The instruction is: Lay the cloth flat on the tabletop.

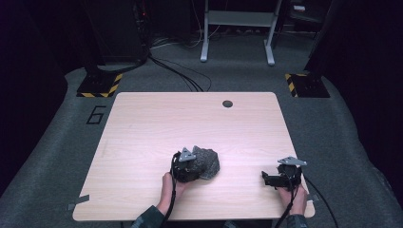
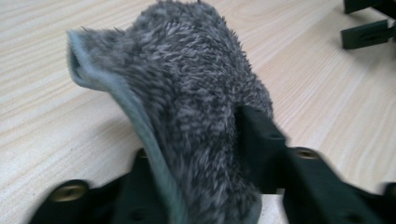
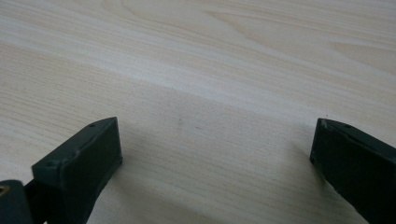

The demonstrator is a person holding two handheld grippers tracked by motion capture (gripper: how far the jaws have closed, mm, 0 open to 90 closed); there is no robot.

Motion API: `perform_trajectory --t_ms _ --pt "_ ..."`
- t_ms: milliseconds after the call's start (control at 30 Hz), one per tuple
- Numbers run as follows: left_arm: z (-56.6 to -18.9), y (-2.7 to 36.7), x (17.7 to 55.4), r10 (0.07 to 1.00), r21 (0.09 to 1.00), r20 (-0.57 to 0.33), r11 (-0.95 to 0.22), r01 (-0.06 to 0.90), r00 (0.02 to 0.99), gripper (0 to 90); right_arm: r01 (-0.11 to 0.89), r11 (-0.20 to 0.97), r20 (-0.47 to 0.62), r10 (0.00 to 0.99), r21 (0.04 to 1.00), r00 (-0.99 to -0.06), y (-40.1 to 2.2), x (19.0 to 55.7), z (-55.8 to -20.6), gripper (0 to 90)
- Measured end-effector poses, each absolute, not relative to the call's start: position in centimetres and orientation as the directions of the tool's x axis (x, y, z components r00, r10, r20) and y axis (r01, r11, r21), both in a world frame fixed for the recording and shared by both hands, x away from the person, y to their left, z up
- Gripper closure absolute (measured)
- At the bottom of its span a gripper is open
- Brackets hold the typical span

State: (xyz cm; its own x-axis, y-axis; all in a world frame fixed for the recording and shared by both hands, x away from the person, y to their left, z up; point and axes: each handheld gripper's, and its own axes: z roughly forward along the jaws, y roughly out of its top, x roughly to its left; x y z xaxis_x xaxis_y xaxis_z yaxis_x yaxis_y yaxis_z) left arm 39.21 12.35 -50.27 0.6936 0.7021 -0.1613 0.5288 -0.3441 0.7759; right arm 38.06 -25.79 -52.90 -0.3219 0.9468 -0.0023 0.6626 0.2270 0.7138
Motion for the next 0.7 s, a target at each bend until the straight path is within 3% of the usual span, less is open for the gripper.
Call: perform_trajectory --t_ms 133,267,500,700 --pt "-49.9 12.7 39.0 0.703 0.779 -0.163 -0.339 0.527 0.693 34.9 0.663 0.228 -0.003 0.947 0.714 -0.322 -25.8 38.1 -52.9 1.6" --pt "-49.3 13.6 38.3 0.700 0.786 -0.165 -0.331 0.522 0.694 24.0 0.663 0.228 -0.003 0.947 0.713 -0.321 -25.7 38.0 -52.9 1.8" --pt "-48.8 16.1 36.9 0.707 0.794 -0.174 -0.311 0.522 0.686 22.1 0.669 0.231 -0.014 0.950 0.706 -0.313 -25.3 38.0 -52.6 3.2" --pt "-48.6 17.9 35.9 0.718 0.802 -0.176 -0.291 0.521 0.673 21.5 0.609 0.269 0.001 0.914 0.746 -0.406 -22.2 37.0 -51.1 7.0"
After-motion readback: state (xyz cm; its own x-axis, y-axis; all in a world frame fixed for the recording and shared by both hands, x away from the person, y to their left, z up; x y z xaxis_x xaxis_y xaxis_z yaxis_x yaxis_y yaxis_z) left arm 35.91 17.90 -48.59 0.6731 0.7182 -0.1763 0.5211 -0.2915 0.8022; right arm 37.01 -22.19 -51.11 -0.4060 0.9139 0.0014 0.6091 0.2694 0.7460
